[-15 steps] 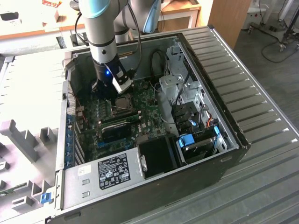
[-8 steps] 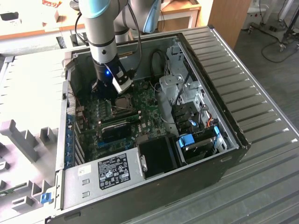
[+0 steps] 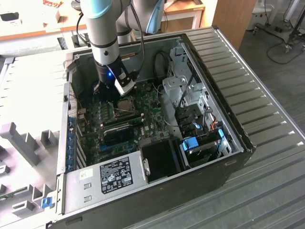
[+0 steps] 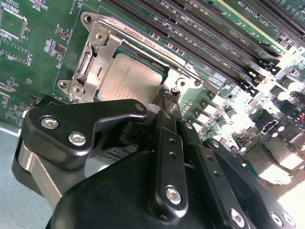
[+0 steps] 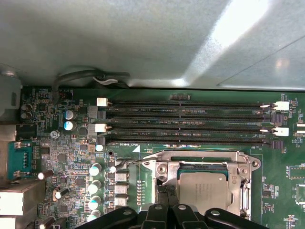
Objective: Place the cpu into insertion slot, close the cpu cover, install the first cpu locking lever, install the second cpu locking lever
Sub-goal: 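Close the cpu cover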
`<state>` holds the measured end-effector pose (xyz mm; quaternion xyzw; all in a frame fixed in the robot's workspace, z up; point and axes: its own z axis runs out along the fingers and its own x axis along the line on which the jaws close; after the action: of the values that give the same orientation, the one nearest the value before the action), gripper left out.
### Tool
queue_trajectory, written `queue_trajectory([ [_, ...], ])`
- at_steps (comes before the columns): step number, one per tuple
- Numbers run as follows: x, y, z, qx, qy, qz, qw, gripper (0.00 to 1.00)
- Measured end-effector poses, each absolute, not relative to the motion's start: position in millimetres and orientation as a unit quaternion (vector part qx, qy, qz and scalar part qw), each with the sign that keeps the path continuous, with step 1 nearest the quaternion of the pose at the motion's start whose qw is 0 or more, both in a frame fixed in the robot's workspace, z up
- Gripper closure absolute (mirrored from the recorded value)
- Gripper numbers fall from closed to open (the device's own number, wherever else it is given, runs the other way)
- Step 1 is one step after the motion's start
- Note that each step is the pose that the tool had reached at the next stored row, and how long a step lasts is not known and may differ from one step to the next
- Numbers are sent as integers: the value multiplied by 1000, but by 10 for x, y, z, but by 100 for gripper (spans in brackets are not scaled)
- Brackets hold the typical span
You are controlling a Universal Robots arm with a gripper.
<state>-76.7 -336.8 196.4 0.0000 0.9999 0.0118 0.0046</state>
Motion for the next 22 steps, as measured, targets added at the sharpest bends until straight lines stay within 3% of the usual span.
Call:
queue_trajectory([
  [22, -767, -3367, 2141, 0, 1000, 12, 5, 90],
])
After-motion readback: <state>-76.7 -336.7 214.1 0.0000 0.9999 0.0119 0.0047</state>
